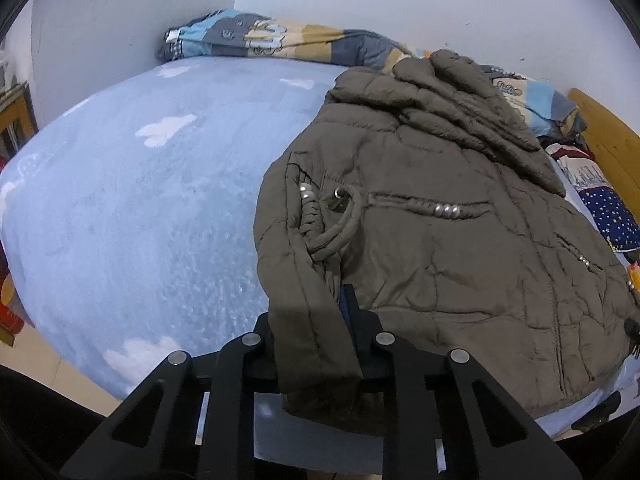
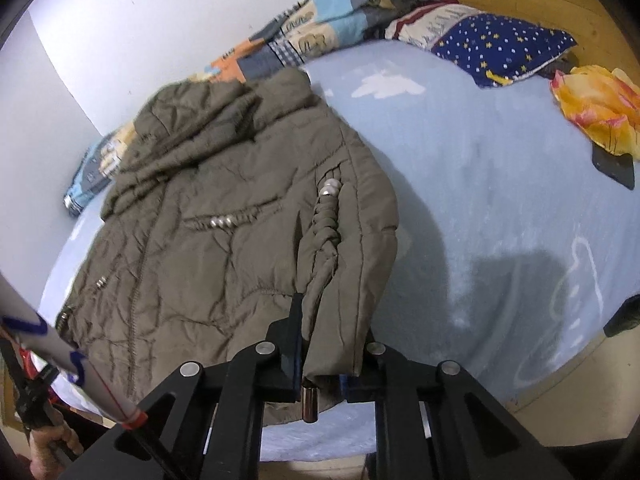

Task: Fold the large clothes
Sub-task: 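Lift the held side edge and fold it over the jacket with both grippers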

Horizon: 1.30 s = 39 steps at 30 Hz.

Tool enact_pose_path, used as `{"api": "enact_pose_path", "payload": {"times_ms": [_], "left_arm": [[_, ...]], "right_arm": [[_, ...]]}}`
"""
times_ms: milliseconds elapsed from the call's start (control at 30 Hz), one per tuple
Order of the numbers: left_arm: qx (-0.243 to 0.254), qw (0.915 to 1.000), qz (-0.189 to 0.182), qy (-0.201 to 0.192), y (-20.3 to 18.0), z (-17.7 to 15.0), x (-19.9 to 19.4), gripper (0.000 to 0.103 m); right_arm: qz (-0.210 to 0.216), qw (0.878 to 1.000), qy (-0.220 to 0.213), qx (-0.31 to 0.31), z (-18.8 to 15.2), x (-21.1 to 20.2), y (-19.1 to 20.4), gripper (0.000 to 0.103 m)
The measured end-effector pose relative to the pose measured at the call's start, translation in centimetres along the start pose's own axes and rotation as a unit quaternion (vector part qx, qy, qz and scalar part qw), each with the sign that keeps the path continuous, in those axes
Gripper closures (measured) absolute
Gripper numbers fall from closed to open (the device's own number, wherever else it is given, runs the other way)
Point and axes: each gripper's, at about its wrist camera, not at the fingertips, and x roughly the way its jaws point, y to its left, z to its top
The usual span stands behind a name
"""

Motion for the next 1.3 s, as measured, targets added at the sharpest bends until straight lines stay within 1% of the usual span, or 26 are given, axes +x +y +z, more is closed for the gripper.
{"api": "enact_pose_path", "payload": {"times_ms": [133, 267, 500, 633, 800, 867, 900, 1033, 1133, 1233, 1267, 1300], "left_arm": [[0.021, 0.9992, -0.005, -0.034, -0.5, 0.8, -2.3, 0.084], [0.04, 0.9974, -0.009, -0.059, -1.1, 1.5, -4.2, 0.084], [0.029, 0.9974, -0.026, -0.06, -0.1, 2.2, -5.8, 0.084], [0.035, 0.9965, -0.039, -0.066, 0.0, 3.8, -6.8, 0.084], [0.024, 0.995, -0.064, -0.074, 0.2, 7.9, -7.6, 0.084], [0.017, 0.9934, -0.073, -0.086, 0.0, 10.4, -8.1, 0.084], [0.014, 0.9928, -0.078, -0.09, 0.0, 11.5, -8.2, 0.084], [0.005, 0.9903, -0.096, -0.1, -0.9, 16.1, -8.3, 0.083], [-0.003, 0.9894, -0.101, -0.105, -2.0, 20.0, -7.2, 0.082], [-0.018, 0.9896, -0.103, -0.099, -3.0, 24.3, -4.9, 0.081], [-0.022, 0.9898, -0.105, -0.094, -3.5, 26.3, -3.7, 0.08], [-0.024, 0.9901, -0.105, -0.091, -3.9, 27.4, -2.8, 0.078]], "right_arm": [[0.019, 1.0, -0.023, 0.001, 0.4, -1.6, 0.4, 0.09], [0.026, 0.999, -0.046, -0.013, 0.8, -3.4, 1.3, 0.09], [0.042, 0.996, -0.068, -0.034, 0.7, -6.0, 1.8, 0.09], [0.067, 0.994, -0.076, -0.03, 1.8, -7.6, 1.7, 0.09], [0.099, 0.99, -0.095, -0.022, 4.9, -8.9, 1.9, 0.09], [0.107, 0.988, -0.107, -0.025, 7.1, -9.4, 2.4, 0.09], [0.11, 0.988, -0.11, -0.026, 7.8, -9.5, 2.7, 0.09], [0.124, 0.984, -0.123, -0.025, 12.3, -9.5, 3.6, 0.09], [0.119, 0.983, -0.134, -0.04, 16.4, -8.4, 5.0, 0.09], [0.114, 0.983, -0.137, -0.047, 20.8, -6.6, 6.2, 0.09], [0.113, 0.983, -0.136, -0.047, 22.0, -5.8, 6.6, 0.09], [0.109, 0.984, -0.134, -0.048, 23.4, -4.8, 7.0, 0.09]]}}
